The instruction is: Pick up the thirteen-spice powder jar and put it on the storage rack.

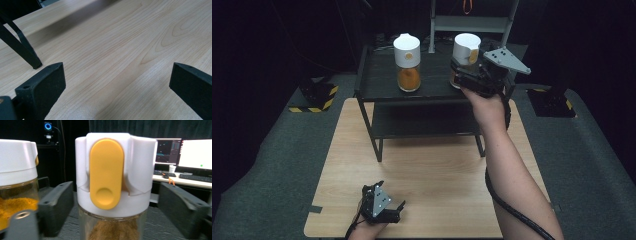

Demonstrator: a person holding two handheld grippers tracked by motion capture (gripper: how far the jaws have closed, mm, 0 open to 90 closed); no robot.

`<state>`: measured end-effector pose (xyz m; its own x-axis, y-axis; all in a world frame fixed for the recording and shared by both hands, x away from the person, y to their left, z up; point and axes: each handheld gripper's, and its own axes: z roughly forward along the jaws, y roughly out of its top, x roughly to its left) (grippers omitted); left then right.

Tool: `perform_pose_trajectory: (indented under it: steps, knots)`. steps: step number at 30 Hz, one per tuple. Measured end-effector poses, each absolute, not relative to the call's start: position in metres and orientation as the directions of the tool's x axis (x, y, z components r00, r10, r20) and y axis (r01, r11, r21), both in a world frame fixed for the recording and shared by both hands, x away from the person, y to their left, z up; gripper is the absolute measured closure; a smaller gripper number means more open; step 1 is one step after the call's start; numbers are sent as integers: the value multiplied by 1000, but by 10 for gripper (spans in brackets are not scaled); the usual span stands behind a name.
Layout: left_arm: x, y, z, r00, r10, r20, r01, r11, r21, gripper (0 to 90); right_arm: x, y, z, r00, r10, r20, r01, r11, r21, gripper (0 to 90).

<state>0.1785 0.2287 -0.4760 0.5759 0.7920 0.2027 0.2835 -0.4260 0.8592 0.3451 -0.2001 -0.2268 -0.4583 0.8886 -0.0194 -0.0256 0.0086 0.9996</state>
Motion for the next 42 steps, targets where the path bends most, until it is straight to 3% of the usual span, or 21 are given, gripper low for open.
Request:
perform_pose_trajectory:
  steps: [2, 21, 42]
  knots:
    - [178, 228, -476, 576, 791, 206, 282, -429, 858, 6, 345, -202, -226, -468, 883, -15, -19, 6, 1000, 0]
    - [178, 227, -476, 573, 792, 210, 282, -431, 857, 6, 332, -203, -227, -463, 885, -48, -32, 38, 999, 0]
    - [178, 225, -476, 570, 793, 217, 284, -437, 853, 6, 292, -226, -242, -485, 871, -74, -67, 47, 997, 0]
